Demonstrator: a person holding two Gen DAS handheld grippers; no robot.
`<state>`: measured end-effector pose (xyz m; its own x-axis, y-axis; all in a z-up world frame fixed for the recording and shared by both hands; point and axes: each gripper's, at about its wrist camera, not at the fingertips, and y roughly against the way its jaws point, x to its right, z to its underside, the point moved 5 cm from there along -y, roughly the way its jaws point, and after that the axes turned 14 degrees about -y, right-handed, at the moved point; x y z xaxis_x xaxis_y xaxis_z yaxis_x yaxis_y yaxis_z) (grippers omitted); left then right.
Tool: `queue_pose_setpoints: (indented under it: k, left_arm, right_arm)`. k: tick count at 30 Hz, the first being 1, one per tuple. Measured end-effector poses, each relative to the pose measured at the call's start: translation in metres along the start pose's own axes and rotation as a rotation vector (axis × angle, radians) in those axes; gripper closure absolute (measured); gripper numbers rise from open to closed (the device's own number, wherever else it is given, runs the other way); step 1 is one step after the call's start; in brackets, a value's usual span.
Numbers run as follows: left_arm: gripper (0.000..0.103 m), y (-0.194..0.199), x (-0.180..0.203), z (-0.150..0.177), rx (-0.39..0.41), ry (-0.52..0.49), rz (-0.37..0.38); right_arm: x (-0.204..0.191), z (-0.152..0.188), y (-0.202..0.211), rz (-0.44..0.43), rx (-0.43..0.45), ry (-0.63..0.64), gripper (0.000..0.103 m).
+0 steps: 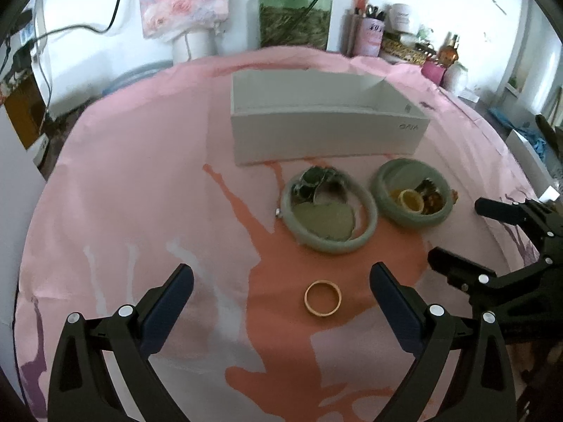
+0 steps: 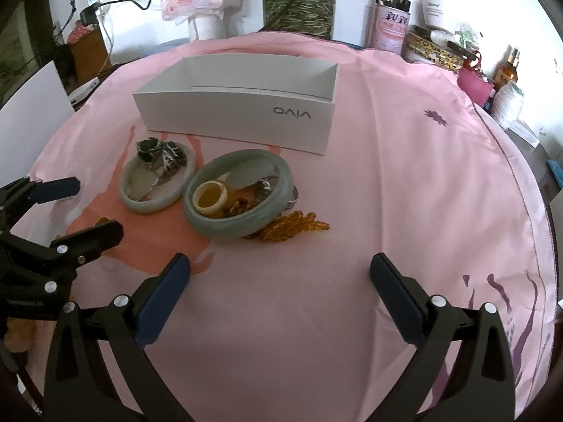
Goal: Organize jewelry
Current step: 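Grasp the pale jade bangle with the left tool while the right tool approaches the green bangle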
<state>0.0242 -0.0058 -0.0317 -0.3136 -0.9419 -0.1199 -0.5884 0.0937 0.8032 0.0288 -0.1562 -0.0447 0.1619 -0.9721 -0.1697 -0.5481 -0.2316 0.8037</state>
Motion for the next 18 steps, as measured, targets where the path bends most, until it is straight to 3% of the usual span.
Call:
queue_pose_setpoints:
  k: [3,7,10,14,16,18]
  left_arm:
    - [0.006,0.0,0.003,-0.006,0.02,-0.011,0.002]
    - [0.006,-0.009,0.011,-0.016,-0.01,-0.025,0.052]
    - [0.006,-0.014,0.016,-0.023,-0.013,-0.069,0.018]
    - [0.006,-0.027,0.022,-0.035,-0.034,-0.101,0.031]
    - [0.004,-0.035,0.021,-0.037,-0.042,-0.122,-0.008]
    - [0.004,-0.036,0.015,-0.036,-0.043,-0.103,-0.003]
  right_arm:
    - [0.0,-0.002,0.011,0.003,0.039,0.01,0.006]
    - [0.012,-0.012,0.019,0.013,0.081,-0.024,0.006]
    - [0.021,-0.016,0.02,-0.006,0.076,-0.074,0.006]
    - [0.031,-0.019,0.021,-0.066,0.054,-0.146,0.006]
    - [0.034,-0.019,0.02,-0.079,0.043,-0.166,0.006]
    - [0.034,-0.019,0.018,-0.09,0.03,-0.177,0.006]
